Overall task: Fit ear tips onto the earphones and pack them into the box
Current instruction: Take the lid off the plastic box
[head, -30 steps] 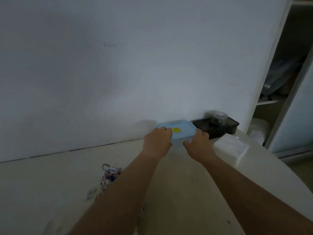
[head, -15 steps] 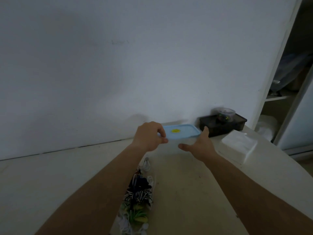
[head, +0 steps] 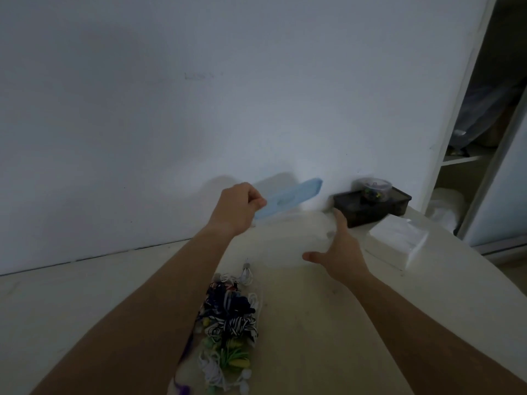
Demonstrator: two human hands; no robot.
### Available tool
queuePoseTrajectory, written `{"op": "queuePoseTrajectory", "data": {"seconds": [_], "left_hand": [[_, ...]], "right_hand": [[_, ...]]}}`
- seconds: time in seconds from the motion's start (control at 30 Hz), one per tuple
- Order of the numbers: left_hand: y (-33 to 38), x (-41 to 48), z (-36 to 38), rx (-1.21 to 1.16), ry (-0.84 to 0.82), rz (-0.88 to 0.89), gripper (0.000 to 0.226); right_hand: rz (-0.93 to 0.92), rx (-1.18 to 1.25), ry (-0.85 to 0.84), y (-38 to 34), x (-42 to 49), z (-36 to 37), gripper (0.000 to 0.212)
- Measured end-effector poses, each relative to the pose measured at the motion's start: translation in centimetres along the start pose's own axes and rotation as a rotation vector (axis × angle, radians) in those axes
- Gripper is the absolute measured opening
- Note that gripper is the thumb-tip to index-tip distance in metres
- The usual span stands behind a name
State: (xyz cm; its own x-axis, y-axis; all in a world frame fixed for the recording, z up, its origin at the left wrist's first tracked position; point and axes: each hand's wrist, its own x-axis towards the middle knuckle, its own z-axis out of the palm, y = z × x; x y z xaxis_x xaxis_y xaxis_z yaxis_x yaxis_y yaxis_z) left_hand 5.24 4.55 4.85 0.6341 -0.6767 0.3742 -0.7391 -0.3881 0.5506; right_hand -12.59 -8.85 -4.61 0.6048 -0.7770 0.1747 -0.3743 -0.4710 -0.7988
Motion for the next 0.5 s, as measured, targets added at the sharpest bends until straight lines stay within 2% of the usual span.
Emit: {"op": "queuePoseTrajectory", "data": {"seconds": [0.1, 0.13, 0.33, 0.5], "left_hand": [[0.1, 0.3, -0.5, -0.045, 0.169, -0.049, 0.010], [0.0, 0.4, -0.6, -0.051, 0.210, -0.064, 0.008], [-1.1, 0.8, -1.5, -0.026, 0.311, -0.161, 0.025], [-1.7, 1.2, 0.7, -0.065, 0.146, -0.241, 0.024]], "right_hand": [[-0.069, -0.133, -0.035, 0.1, 0.2, -0.2, 0.051], [-0.077, -0.150, -0.017, 0.0, 0.3, -0.5, 0.040], [-0.079, 0.020, 0.240, -1.0, 0.0, -3.3, 0.040], [-0.070, 0.041, 0.213, -1.3, 1.2, -4.6, 0.053]]}}
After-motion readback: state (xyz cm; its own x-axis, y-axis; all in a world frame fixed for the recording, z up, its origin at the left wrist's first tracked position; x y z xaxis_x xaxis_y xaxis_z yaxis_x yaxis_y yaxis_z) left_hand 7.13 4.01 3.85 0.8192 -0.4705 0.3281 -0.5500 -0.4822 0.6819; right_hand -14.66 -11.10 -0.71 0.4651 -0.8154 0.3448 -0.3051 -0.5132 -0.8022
